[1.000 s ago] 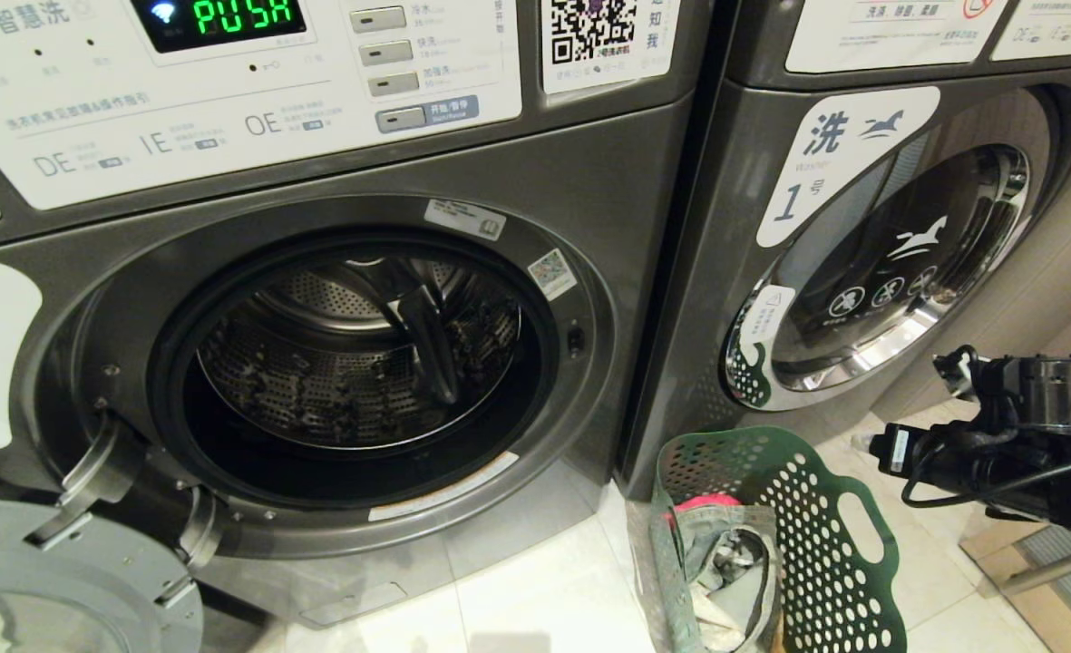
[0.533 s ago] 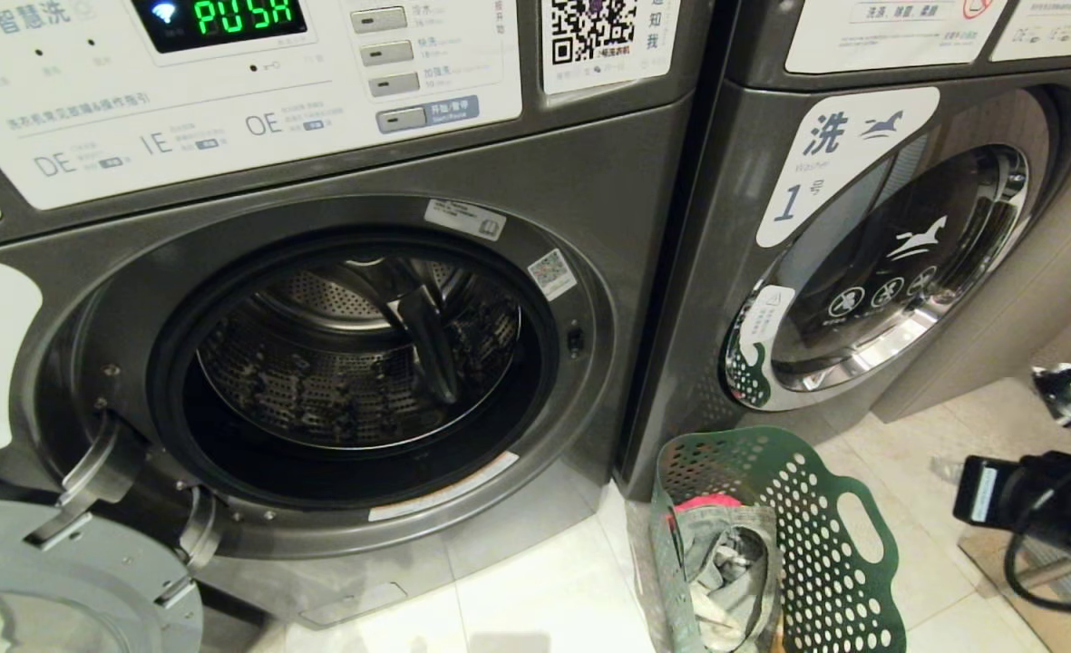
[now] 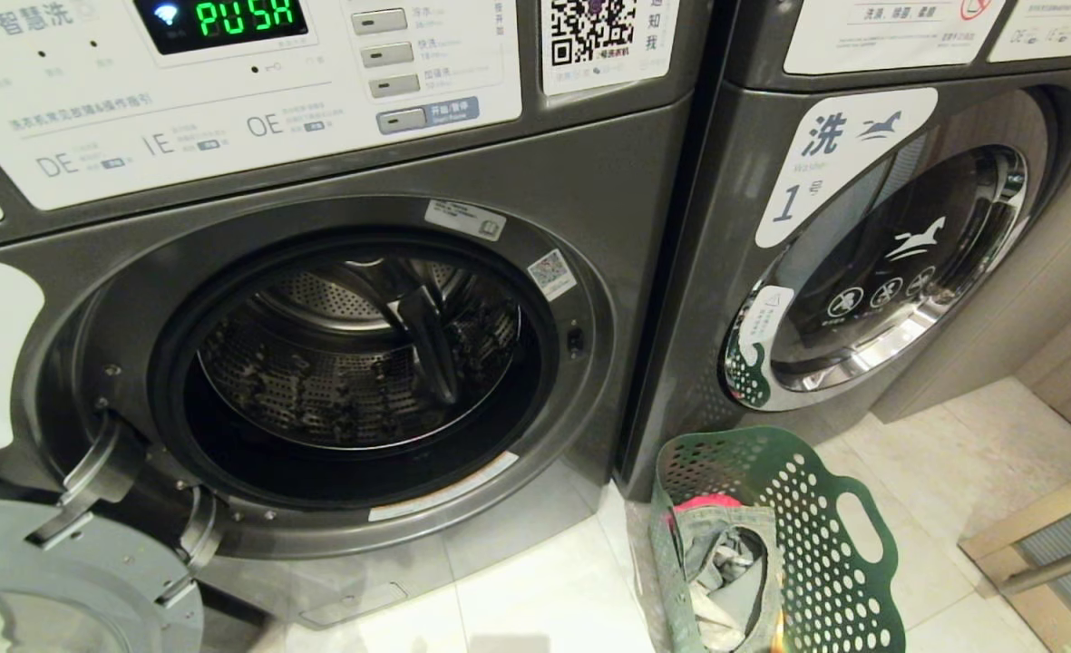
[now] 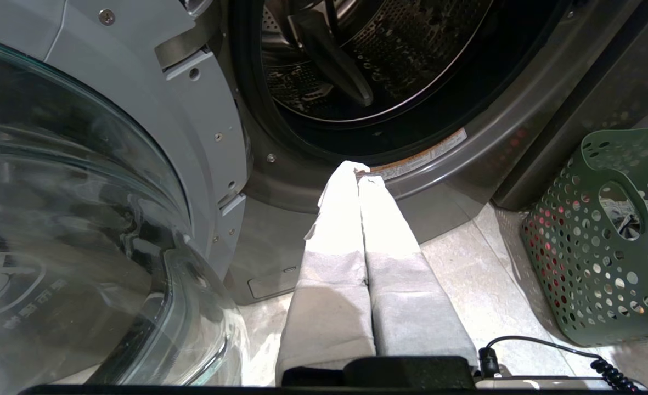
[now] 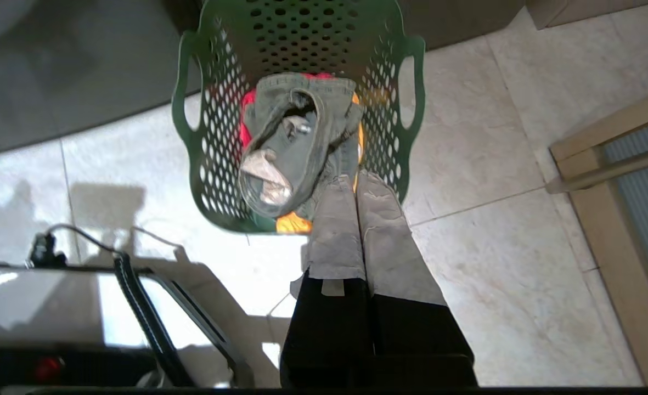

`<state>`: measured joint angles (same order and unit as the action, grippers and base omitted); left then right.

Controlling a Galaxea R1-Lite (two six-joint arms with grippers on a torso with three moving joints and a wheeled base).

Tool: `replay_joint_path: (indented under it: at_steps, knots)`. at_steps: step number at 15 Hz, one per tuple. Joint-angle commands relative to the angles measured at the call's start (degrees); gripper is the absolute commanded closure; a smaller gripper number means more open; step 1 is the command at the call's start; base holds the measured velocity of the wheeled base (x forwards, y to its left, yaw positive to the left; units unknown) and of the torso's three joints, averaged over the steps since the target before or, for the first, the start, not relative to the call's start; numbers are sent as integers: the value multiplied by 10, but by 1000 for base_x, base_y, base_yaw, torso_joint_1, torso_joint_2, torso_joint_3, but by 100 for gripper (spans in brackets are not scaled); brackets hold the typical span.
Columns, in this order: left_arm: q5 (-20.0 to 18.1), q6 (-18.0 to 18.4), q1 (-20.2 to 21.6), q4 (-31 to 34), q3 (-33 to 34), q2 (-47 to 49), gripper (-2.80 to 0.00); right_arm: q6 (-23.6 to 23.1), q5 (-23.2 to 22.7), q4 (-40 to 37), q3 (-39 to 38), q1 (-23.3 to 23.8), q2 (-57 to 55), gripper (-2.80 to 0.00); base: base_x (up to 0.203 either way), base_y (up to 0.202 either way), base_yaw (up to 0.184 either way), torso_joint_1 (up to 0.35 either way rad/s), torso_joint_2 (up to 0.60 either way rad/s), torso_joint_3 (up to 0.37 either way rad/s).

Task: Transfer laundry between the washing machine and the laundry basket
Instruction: Close the washing machine door with the left hand

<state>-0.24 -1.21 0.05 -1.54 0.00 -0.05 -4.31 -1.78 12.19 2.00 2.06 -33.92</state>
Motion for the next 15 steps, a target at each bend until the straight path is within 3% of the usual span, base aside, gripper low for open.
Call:
replay_joint_path:
  at_steps: [1,5,10,15]
  knots:
    - [0,0,0,0,6,0,0,-15,0,-77,-11,-1,172,0,0,0,0,0,0,0]
    - [0,0,0,0,6,0,0,-30,13,-138,-13,-12,265,0,0,0,0,0,0,0]
    - [0,0,0,0,6,0,0,-31,10,-140,-13,-16,339,0,0,0,0,0,0,0]
    - [0,-2,0,0,6,0,0,-31,9,-137,-15,-16,339,0,0,0,0,0,0,0]
